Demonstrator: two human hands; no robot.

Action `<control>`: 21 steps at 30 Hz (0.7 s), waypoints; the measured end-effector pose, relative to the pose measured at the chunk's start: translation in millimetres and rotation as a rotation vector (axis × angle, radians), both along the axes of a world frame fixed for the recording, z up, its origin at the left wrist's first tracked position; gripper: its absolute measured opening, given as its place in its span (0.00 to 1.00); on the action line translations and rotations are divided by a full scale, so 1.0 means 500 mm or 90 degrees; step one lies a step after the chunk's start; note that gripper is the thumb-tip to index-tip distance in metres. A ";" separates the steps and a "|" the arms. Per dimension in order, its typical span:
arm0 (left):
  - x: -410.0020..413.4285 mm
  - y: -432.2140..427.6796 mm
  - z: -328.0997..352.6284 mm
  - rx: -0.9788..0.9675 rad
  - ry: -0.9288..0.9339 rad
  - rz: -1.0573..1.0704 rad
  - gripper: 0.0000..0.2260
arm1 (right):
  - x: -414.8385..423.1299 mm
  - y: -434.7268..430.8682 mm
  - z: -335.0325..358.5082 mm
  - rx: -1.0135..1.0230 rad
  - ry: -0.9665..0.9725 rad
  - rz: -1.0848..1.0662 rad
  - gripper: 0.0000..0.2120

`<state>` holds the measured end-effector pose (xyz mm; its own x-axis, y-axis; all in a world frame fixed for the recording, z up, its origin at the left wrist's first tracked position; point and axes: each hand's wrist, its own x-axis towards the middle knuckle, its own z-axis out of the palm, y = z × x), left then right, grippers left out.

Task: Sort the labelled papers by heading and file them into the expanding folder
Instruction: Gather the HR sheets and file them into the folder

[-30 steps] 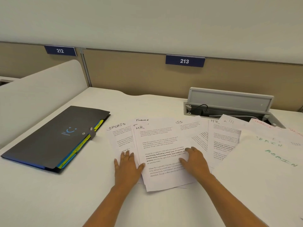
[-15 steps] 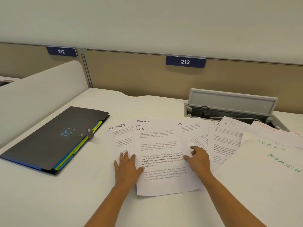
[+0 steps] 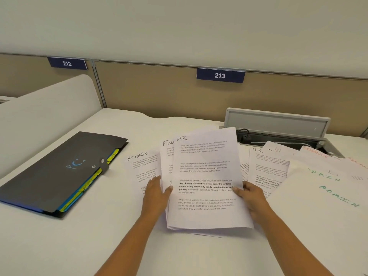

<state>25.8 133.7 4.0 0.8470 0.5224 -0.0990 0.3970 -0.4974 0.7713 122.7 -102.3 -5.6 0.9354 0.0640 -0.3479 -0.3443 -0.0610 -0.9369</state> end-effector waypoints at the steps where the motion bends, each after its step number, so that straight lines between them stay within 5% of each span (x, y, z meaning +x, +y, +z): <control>1: 0.005 -0.002 0.002 -0.021 -0.012 0.000 0.26 | 0.000 -0.004 -0.001 0.022 0.014 0.003 0.08; 8: 0.021 0.002 0.024 -0.290 -0.146 0.139 0.22 | -0.002 -0.019 -0.001 0.047 0.007 -0.007 0.07; 21: 0.011 0.017 0.011 -0.176 -0.086 0.153 0.19 | 0.023 -0.046 -0.024 -0.059 -0.054 -0.131 0.05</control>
<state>31.1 142.5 9.5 0.7184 0.6769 -0.1602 0.3627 -0.1680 0.9166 133.9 -125.2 -17.5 0.9514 -0.1596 -0.2635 -0.2791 -0.0844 -0.9565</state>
